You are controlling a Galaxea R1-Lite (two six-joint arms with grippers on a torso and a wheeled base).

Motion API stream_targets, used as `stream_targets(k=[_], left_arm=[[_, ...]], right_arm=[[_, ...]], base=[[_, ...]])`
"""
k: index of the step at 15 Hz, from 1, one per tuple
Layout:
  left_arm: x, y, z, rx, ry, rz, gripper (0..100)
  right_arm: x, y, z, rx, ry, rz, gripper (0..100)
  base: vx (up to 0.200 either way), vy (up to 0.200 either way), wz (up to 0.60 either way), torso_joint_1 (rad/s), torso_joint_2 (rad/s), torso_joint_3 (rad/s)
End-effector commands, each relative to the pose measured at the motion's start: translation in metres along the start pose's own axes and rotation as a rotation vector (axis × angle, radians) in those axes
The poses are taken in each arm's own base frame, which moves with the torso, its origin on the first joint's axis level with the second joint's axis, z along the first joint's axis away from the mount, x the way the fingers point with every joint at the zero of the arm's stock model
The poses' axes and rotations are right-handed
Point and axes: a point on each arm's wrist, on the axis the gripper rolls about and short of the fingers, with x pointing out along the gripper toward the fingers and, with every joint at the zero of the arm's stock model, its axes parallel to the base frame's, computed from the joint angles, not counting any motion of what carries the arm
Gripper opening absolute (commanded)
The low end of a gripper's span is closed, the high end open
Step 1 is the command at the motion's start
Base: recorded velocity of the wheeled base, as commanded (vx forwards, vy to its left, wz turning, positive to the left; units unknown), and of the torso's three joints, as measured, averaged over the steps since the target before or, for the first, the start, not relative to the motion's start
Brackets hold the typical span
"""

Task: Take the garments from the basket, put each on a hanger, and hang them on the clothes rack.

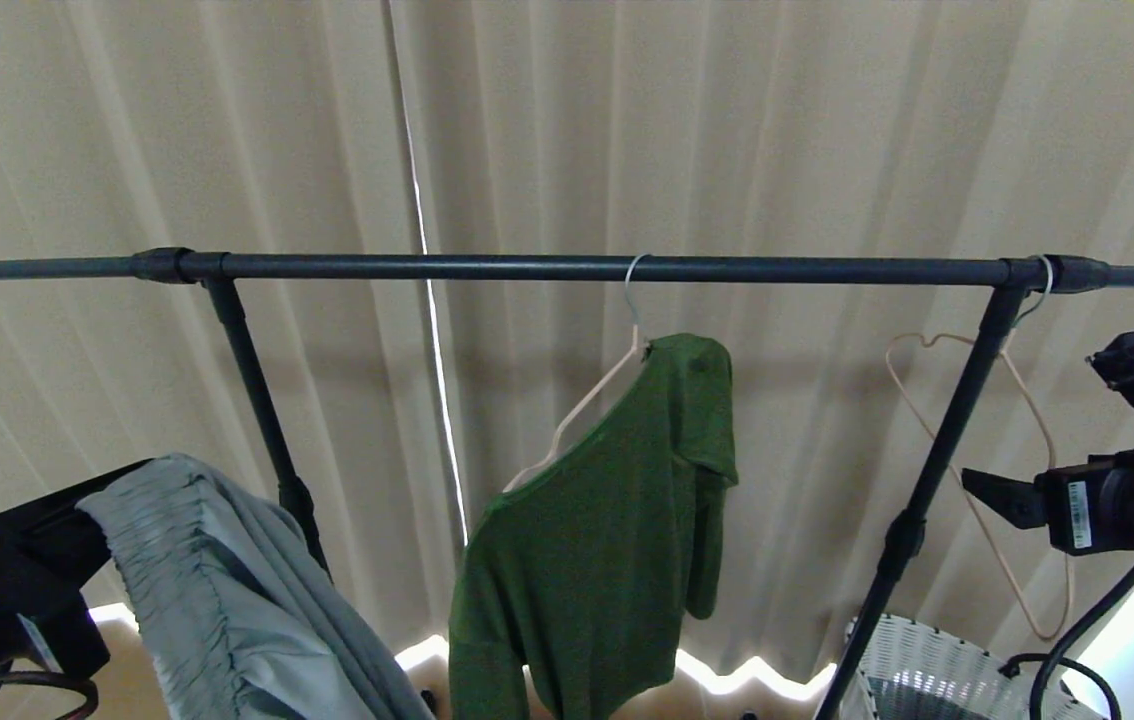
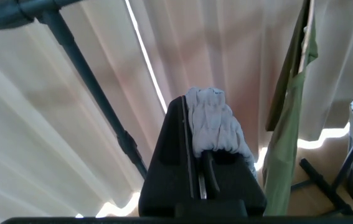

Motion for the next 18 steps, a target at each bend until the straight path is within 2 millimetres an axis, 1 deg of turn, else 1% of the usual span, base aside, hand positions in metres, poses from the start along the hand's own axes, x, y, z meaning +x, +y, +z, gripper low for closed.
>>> stream_targets(k=[1,3,6,9,10,16,18], left_arm=[[0.000,0.000,0.000,0.000,0.002,0.000,0],[0.000,0.000,-0.001,0.000,0.004,0.000,0],[0.000,0.000,-0.001,0.000,0.005,-0.001,0],[0.000,0.000,-0.001,0.000,0.004,0.000,0],[0.000,0.000,-0.001,0.000,0.004,0.000,0],[-0.001,0.000,-0.001,0.000,0.002,0.000,0],[-0.001,0.000,-0.001,0.001,0.002,0.000,0]], right_arm=[[0.017,0.005,0.000,0.032,0.048,-0.003,100],[0.023,0.006,0.004,0.062,0.055,-0.028,100],[0.026,0.005,0.007,0.080,0.052,-0.037,100],[0.028,-0.003,0.008,0.101,0.054,-0.068,100],[0.028,-0.004,0.007,0.105,0.056,-0.075,0],[0.027,-0.008,0.008,0.114,0.050,-0.087,0],[0.021,-0.011,0.009,0.122,0.031,-0.098,0]], base=[[0.000,0.000,0.00,0.000,0.00,0.000],[0.000,0.000,0.00,0.000,0.00,0.000],[0.000,0.000,0.00,0.000,0.00,0.000],[0.000,0.000,0.00,0.000,0.00,0.000],[0.000,0.000,0.00,0.000,0.00,0.000],[0.000,0.000,0.00,0.000,0.00,0.000],[0.000,0.000,0.00,0.000,0.00,0.000]])
